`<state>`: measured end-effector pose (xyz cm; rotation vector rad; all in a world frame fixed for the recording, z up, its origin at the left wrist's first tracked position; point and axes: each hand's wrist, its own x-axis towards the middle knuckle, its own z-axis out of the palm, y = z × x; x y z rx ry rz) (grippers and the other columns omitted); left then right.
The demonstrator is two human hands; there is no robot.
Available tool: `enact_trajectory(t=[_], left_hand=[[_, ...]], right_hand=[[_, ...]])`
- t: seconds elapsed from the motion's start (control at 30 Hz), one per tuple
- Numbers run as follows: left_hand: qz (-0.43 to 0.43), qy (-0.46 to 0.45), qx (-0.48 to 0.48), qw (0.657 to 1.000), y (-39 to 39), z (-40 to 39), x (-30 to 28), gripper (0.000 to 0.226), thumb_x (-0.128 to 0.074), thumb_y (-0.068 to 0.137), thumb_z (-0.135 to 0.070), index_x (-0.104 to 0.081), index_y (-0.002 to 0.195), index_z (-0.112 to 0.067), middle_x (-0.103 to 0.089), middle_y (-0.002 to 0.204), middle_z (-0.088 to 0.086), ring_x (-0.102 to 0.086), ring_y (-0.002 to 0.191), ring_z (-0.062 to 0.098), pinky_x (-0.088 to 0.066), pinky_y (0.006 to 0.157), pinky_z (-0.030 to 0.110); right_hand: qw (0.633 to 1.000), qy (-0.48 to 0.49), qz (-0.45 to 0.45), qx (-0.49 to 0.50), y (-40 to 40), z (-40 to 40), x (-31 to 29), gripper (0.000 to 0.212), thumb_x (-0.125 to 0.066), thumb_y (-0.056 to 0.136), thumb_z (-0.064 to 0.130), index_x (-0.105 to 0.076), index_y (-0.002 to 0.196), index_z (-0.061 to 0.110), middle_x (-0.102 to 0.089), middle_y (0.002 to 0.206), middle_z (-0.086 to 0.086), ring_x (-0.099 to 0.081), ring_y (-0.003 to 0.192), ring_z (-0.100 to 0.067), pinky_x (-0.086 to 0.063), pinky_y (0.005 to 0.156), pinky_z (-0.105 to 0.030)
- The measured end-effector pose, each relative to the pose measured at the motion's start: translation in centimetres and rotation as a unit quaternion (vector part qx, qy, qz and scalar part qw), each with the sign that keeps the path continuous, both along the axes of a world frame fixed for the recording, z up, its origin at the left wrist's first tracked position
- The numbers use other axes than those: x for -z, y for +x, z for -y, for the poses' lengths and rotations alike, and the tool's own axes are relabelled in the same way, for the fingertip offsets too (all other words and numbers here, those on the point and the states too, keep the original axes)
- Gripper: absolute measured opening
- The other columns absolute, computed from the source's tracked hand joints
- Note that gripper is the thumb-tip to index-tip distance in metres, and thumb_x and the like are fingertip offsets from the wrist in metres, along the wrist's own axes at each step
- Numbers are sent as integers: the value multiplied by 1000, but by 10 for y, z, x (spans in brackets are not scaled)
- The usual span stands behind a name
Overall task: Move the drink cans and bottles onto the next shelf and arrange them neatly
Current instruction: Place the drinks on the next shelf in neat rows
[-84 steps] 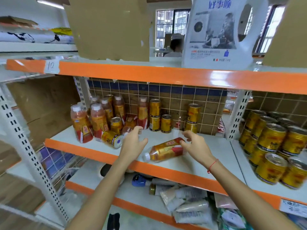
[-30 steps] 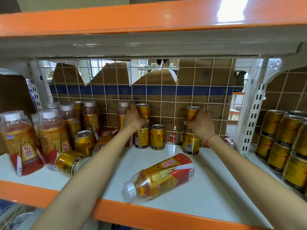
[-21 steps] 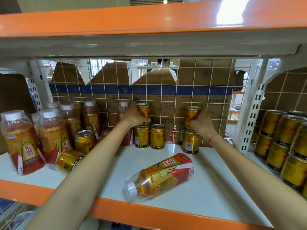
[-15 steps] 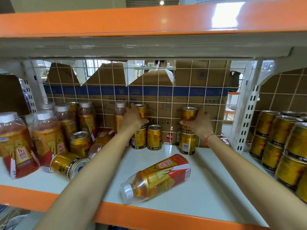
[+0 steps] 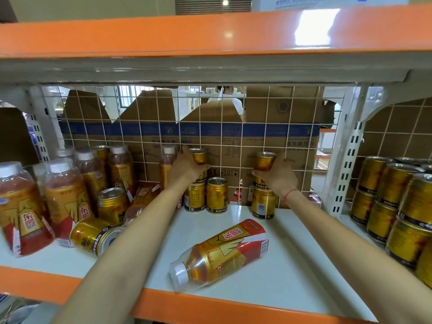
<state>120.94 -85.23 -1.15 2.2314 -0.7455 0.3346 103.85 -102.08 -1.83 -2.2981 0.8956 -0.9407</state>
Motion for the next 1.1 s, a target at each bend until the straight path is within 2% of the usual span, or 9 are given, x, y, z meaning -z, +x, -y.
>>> enact_trajectory(t=[0.3, 0.5, 0.7, 0.77, 0.97, 1.1], left_hand=[[-9, -44, 25, 999, -24, -13, -12, 89, -78, 75, -38, -29, 144, -12, -50, 138, 10, -50, 124, 29, -46, 96, 40], [-19, -35, 52, 998, -55, -16, -28, 95, -80, 73, -34, -25, 146, -10, -49, 139, 10, -47, 128, 30, -42, 100, 40], [-48, -46, 62, 996, -94, -23, -38, 94, -81, 73, -26, -25, 146, -9, -51, 137, 11, -49, 125, 28, -44, 100, 37], [-52, -39, 64, 996, -106, -26, -42, 91, -81, 72, -26, -28, 144, -9, -54, 133, 11, -52, 122, 28, -44, 96, 34], [-67, -37, 60, 995, -147, -36, -53, 82, -82, 71, -28, -36, 136, -8, -58, 126, 10, -57, 114, 26, -47, 90, 33], [-58, -34, 67, 996, -173, -43, -53, 70, -82, 69, -30, -43, 125, -10, -61, 116, 7, -60, 107, 24, -49, 85, 32]], right_hand=[[1000, -7, 27, 1, -11, -10, -6, 72, -75, 77, 37, -35, 132, 13, -58, 124, -11, -59, 108, -30, -52, 85, -42], [1000, -13, 21, -12, -31, -23, -21, 83, -76, 75, 37, -30, 139, 12, -56, 127, -11, -58, 112, -31, -52, 89, -43], [1000, -8, -4, -30, -58, -37, -36, 79, -76, 74, 37, -32, 136, 15, -58, 125, -9, -58, 110, -30, -52, 89, -44], [999, -2, -14, -37, -69, -41, -39, 79, -77, 72, 39, -33, 134, 16, -59, 122, -8, -60, 106, -29, -53, 87, -44], [998, 24, -21, -48, -104, -48, -47, 74, -80, 70, 32, -40, 130, 18, -63, 113, -3, -62, 99, -24, -54, 82, -38], [998, 22, -22, -56, -125, -53, -46, 70, -81, 69, 31, -44, 127, 16, -62, 111, 0, -61, 95, -17, -48, 75, -26]])
